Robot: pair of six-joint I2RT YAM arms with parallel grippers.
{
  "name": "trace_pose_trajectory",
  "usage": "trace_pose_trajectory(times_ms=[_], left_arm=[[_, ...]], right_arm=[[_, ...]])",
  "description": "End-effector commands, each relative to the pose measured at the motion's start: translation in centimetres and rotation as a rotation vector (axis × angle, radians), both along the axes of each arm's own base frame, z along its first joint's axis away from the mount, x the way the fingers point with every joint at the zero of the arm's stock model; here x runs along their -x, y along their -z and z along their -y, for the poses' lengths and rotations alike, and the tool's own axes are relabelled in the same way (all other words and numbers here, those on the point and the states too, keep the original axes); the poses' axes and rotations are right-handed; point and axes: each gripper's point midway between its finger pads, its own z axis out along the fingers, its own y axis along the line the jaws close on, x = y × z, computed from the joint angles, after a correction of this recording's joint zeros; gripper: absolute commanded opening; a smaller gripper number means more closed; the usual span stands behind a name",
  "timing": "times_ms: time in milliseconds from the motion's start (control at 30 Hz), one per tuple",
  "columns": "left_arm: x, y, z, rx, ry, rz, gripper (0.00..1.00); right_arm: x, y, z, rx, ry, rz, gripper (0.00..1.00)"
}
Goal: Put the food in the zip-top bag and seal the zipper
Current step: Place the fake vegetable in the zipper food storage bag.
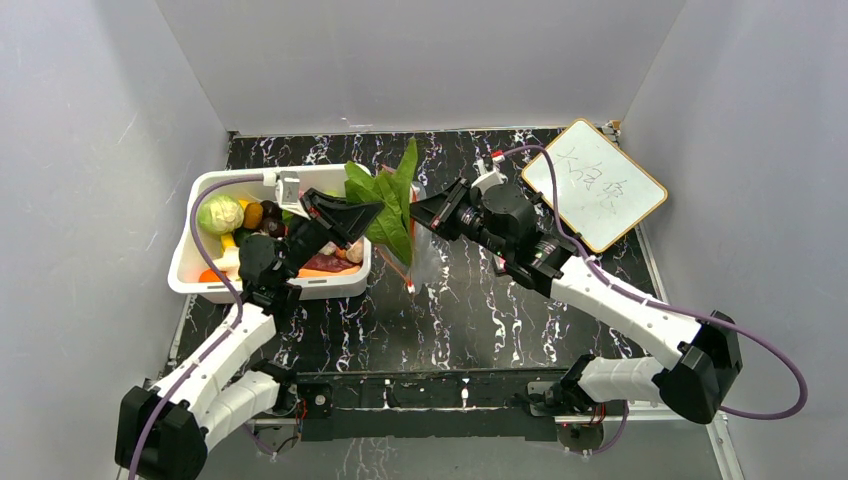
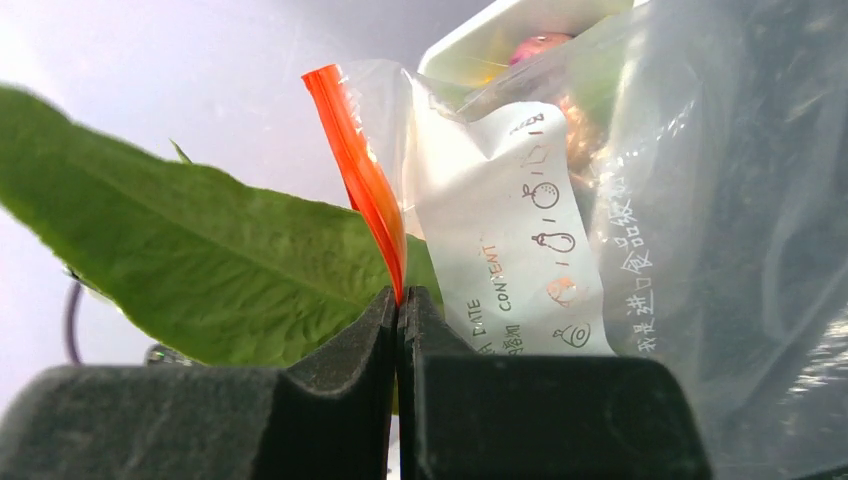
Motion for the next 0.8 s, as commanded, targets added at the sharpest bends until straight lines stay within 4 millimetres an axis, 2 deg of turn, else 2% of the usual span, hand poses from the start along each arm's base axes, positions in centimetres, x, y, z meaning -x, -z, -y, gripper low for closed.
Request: trace_pose_trajectory(times_ms=[0, 100, 200, 300, 533, 633, 767], left_arm=[[1.4, -5.4, -1.3, 0.088, -0.062, 0.308, 0.05], [2.4, -6.2, -1.3, 0.134, -0.037, 0.395, 0.03], [3.7, -6.2, -1.4, 0.152, -0.020, 0.501, 0.00], [3.3, -6.0, -1.1, 0.066, -0.043, 0.552, 0.00], [3.3, -7.8, -1.7, -0.015, -0.113, 0.590, 0.00], [3.8, -8.4, -1.9, -0.013, -0.114, 0.609, 0.00], [4.1, -7.8, -1.3, -0.007, -0.067, 0.607, 0.00]], right_arm=[[1.2, -5.9, -0.3, -0.201, -0.020, 0.029, 0.00], [1.6, -6.9, -0.6, -0.246, -0.034, 0.021, 0.00], [1.8, -7.2, -0.8, -0.278, -0.040, -0.006, 0.00], [2.2, -7.5, -0.6, -0.287, -0.033, -0.014, 0.00], [1.7, -5.4, 1.2, -0.226, 0.061, -0.032, 0.00], [1.8, -4.4, 1.0, -0.206, 0.060, -0.063, 0.00], [2.0, -4.6, 0.4, -0.217, 0.025, -0.072, 0.00]])
